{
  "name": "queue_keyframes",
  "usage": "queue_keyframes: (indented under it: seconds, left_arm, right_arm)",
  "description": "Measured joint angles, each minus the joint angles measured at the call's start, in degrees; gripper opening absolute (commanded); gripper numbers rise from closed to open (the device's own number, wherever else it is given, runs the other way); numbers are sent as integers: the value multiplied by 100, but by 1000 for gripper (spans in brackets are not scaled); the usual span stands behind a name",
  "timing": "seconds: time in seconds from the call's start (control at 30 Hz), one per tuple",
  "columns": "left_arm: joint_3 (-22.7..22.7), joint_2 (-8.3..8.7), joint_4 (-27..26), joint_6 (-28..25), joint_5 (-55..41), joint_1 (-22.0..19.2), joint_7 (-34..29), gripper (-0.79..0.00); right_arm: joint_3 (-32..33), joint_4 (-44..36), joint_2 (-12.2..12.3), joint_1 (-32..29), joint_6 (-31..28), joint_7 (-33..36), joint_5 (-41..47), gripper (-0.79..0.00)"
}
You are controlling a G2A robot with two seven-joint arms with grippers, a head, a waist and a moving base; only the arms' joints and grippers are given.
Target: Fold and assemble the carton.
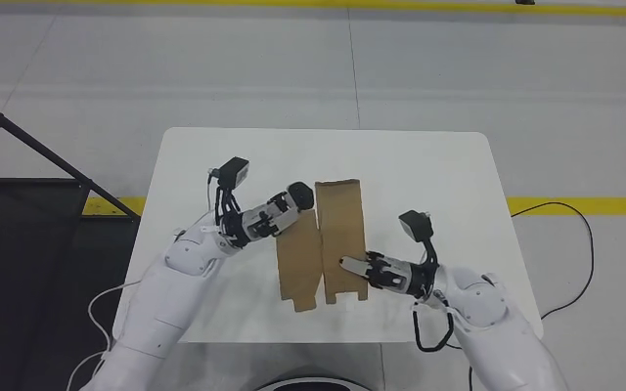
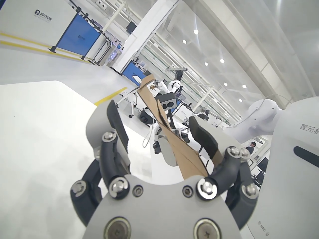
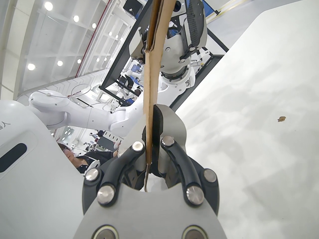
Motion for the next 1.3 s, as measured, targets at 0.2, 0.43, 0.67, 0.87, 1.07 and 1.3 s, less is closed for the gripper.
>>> queue_keyframes:
  seconds: [0.2, 0.43, 0.67, 0.87, 1.07, 1.3]
  left_arm:
    - [-20, -27, 26, 0, 3, -29, 110, -139]
    - [-224, 5, -21, 0, -3, 55, 15, -15]
    - [-380, 43, -61, 0, -161, 73, -229, 0]
    - [-346, 117, -82, 0, -323, 23, -315, 0]
    - [-150, 251, -206, 0, -560, 11, -315, 0]
    - [-89, 297, -185, 0, -570, 11, -315, 0]
  right_arm:
    - [-32, 37, 18, 23, 7, 26, -55, -785]
    - [41, 47, 44, -16, 44, -131, -117, -785]
    - [39, 16, 86, 47, -6, 184, 61, -785]
    - [30, 69, 145, 188, -136, 824, 402, -785]
    - [25, 64, 189, 277, 6, 1052, 245, -785]
    - [40, 66, 195, 288, 70, 1018, 141, -785]
